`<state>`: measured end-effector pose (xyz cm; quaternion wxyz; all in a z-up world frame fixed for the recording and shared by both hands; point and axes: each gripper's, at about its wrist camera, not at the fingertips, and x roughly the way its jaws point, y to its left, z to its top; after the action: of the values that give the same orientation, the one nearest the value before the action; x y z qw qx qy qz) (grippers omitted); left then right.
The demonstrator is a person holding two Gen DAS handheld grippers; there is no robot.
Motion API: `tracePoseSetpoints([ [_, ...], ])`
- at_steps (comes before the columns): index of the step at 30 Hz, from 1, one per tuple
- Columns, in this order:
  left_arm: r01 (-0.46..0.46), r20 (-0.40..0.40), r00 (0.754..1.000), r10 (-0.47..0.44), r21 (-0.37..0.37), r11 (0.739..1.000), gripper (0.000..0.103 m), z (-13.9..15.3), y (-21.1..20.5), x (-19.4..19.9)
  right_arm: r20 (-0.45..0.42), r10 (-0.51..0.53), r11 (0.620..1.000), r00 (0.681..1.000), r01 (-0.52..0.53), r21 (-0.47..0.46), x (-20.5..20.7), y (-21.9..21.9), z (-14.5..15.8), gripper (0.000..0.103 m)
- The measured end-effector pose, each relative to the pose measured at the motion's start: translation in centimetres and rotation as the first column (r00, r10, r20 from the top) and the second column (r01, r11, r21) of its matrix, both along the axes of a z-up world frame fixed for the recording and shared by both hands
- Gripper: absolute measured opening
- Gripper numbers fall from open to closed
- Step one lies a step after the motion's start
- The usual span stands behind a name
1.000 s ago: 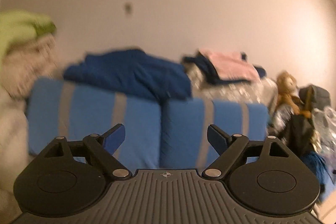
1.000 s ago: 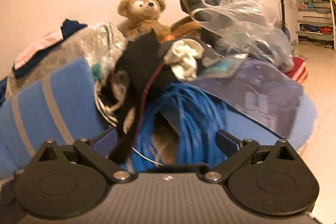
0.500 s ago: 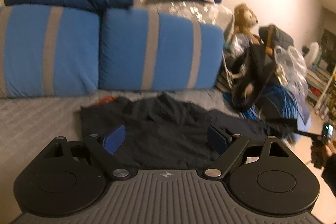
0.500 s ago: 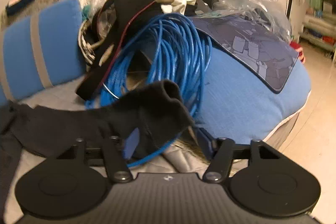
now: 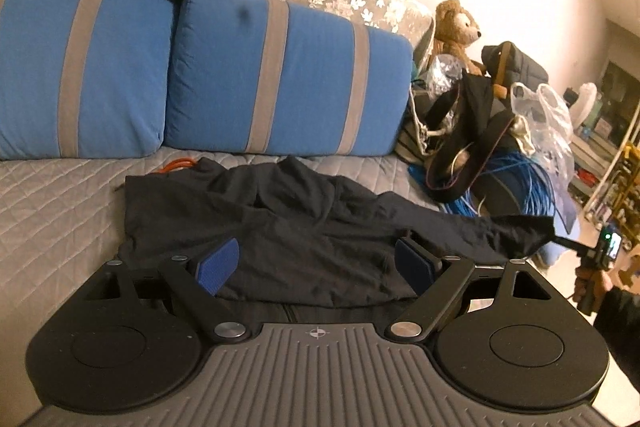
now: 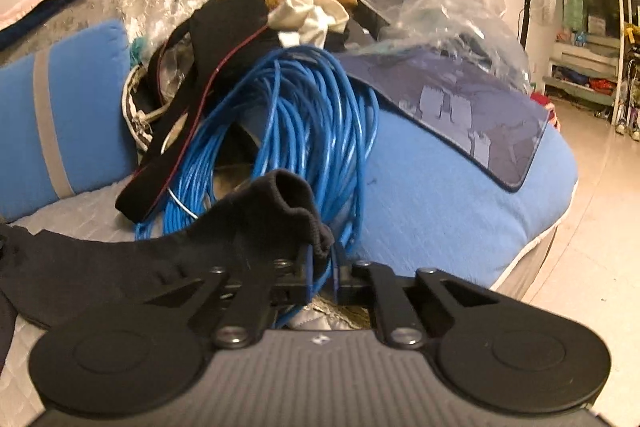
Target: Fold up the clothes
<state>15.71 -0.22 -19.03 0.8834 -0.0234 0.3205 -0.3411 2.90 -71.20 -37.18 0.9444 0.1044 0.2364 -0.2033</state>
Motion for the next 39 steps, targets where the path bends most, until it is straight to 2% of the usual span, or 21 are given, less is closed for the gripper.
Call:
tracePoseSetpoints([
  [6, -0.028, 0.005, 1.000, 0.028, -0.032, 0.999, 0.086, -0.5, -0.4, 0.1, 0.012, 0.104, 0.995, 0.995, -0.104, 0.003, 0.5, 3.2, 2.1, 0.006],
  [12, -0.052, 0.006, 0.999, 0.053, -0.073, 0.996, 0.086, -0.5, -1.4, 0.4, 0.040, 0.245, 0.968, 0.969, -0.246, 0.040, 1.7, 7.7, 4.0, 0.006],
  [19, -0.043, 0.008, 0.999, 0.044, -0.087, 0.995, 0.086, -1.1, -3.2, 0.7, 0.049, 0.391, 0.916, 0.919, -0.394, 0.075, 3.7, 13.1, 5.1, 0.006],
  [24, -0.029, -0.022, 0.999, 0.028, -0.072, 0.997, 0.086, -2.2, -4.8, 1.3, 0.053, 0.484, 0.868, 0.874, -0.487, 0.099, 5.1, 16.7, 5.3, 0.006],
  [25, -0.024, -0.030, 0.999, 0.022, -0.071, 0.997, 0.086, -2.4, -5.0, 1.4, 0.054, 0.501, 0.858, 0.864, -0.503, 0.103, 5.4, 17.4, 5.3, 0.002],
  [26, -0.018, -0.036, 0.999, 0.016, -0.072, 0.997, 0.086, -2.6, -5.3, 1.5, 0.053, 0.513, 0.850, 0.857, -0.516, 0.106, 5.6, 18.0, 5.3, 0.002],
  [29, -0.003, -0.051, 0.999, -0.001, -0.077, 0.997, 0.086, -3.1, -6.1, 1.8, 0.048, 0.549, 0.828, 0.834, -0.551, 0.104, 6.3, 19.7, 5.4, 0.001],
  [33, 0.021, -0.067, 0.997, -0.027, -0.080, 0.997, 0.086, -3.9, -7.2, 2.1, 0.011, 0.585, 0.810, 0.811, -0.585, 0.052, 6.7, 21.5, 5.2, 0.002],
  [36, 0.040, -0.078, 0.996, -0.047, -0.082, 0.996, 0.086, -4.5, -8.0, 2.2, -0.026, 0.594, 0.804, 0.804, -0.593, 0.035, 6.8, 21.9, 4.9, 0.010],
  [37, 0.044, -0.082, 0.995, -0.050, -0.081, 0.996, 0.086, -4.7, -8.2, 2.3, -0.046, 0.597, 0.802, 0.801, -0.597, 0.022, 6.8, 22.0, 4.7, 0.033],
  [38, 0.047, -0.086, 0.995, -0.054, -0.081, 0.996, 0.086, -5.0, -8.4, 2.4, -0.075, 0.607, 0.794, 0.792, -0.608, 0.004, 6.7, 22.3, 4.5, 0.044],
  [39, 0.051, -0.091, 0.994, -0.058, -0.081, 0.995, 0.086, -5.4, -8.6, 2.5, -0.111, 0.616, 0.784, 0.780, -0.621, -0.016, 6.6, 22.6, 4.1, 0.069],
])
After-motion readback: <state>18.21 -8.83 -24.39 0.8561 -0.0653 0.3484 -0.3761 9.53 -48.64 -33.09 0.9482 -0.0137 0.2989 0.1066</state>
